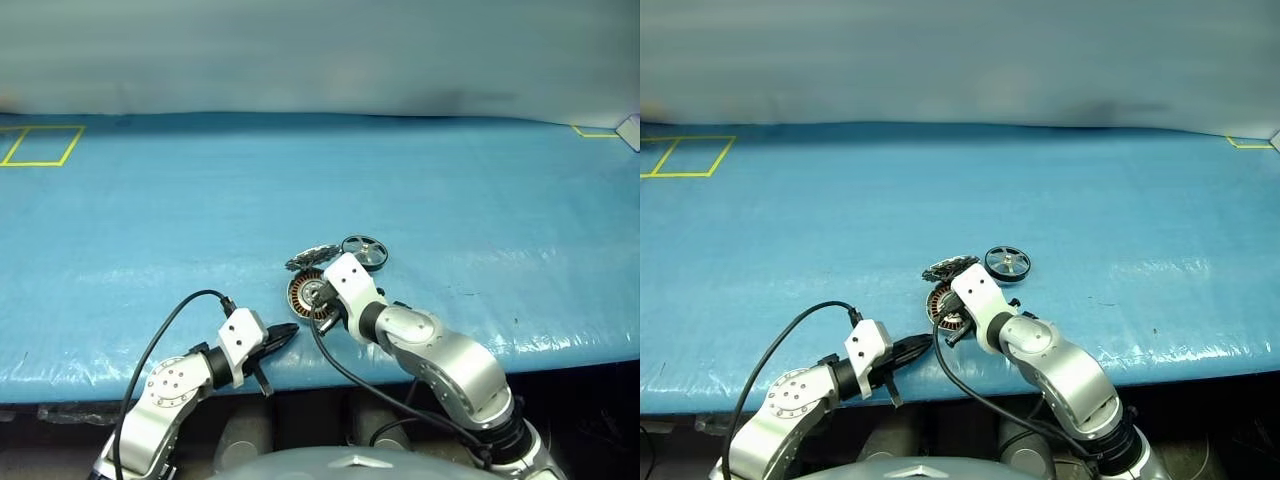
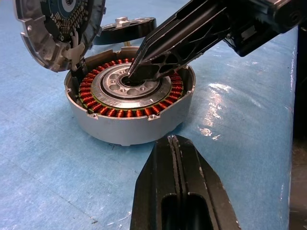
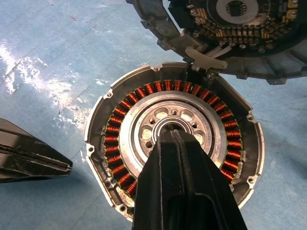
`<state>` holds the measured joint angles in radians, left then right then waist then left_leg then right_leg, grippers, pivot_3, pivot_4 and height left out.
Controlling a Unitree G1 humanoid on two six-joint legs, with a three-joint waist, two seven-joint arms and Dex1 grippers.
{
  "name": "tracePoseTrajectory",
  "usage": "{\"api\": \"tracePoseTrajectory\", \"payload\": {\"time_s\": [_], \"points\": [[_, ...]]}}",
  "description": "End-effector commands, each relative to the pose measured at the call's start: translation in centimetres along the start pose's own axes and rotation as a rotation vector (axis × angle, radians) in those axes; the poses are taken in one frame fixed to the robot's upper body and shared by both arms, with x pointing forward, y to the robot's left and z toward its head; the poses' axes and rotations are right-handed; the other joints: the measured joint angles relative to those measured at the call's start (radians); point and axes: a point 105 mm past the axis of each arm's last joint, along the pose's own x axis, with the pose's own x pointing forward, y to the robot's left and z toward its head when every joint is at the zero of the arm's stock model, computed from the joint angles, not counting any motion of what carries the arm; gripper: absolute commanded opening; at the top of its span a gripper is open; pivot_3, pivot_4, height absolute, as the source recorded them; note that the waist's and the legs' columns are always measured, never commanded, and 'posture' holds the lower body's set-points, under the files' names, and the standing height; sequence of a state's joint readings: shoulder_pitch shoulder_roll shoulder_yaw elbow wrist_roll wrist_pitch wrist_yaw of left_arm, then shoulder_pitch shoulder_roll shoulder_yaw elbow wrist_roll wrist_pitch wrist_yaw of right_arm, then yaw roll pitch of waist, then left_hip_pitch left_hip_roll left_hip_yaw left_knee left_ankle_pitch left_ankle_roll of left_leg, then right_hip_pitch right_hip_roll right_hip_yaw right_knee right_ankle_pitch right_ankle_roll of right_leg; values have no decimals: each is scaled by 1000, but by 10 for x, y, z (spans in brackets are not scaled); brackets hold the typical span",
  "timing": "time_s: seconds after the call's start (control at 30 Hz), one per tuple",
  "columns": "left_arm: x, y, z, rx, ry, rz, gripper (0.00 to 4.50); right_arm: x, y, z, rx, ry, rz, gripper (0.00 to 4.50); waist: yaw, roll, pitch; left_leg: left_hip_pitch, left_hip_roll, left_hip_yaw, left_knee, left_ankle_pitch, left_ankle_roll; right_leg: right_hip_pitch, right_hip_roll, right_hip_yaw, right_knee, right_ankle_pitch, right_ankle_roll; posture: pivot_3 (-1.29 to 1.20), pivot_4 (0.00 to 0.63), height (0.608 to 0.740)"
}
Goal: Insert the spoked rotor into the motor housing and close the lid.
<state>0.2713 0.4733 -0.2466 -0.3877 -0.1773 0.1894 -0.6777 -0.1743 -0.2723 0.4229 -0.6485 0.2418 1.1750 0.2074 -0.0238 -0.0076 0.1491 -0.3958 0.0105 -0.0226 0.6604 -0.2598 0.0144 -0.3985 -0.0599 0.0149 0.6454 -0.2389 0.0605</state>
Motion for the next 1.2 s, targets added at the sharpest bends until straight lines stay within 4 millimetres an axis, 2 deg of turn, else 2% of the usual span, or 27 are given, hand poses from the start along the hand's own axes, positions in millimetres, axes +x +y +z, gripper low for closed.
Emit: {"api": "tracePoseTrajectory", "payload": {"time_s": [0.03,0.4,0.93,1.07,1.2], "points": [[1,-2,1,1,-7,-7,0,-5,3,15,-23,-79,16,20,0,0,0,0,0,0,0,0,0,0,0,0,0,0,0,0,150,740],[3,-1,-1,0,-5,-9,0,-1,-2,18,-10,-111,-10,20,0,0,0,0,0,0,0,0,0,0,0,0,0,-1,1,0,150,740],[3,-2,-2,-10,-4,2,0,11,-4,4,18,-64,-16,20,-1,0,0,0,1,0,0,0,0,0,0,0,0,-1,1,0,150,740],[2,-2,-3,-12,-2,8,0,1,-7,8,22,-86,-27,20,0,0,0,0,1,0,0,0,0,-1,0,0,0,-1,1,0,150,740],[2,-2,-4,-18,-1,8,0,-28,-10,30,57,-245,10,20,5,0,0,-2,1,0,0,0,0,0,-1,0,0,0,1,0,150,740]]}}
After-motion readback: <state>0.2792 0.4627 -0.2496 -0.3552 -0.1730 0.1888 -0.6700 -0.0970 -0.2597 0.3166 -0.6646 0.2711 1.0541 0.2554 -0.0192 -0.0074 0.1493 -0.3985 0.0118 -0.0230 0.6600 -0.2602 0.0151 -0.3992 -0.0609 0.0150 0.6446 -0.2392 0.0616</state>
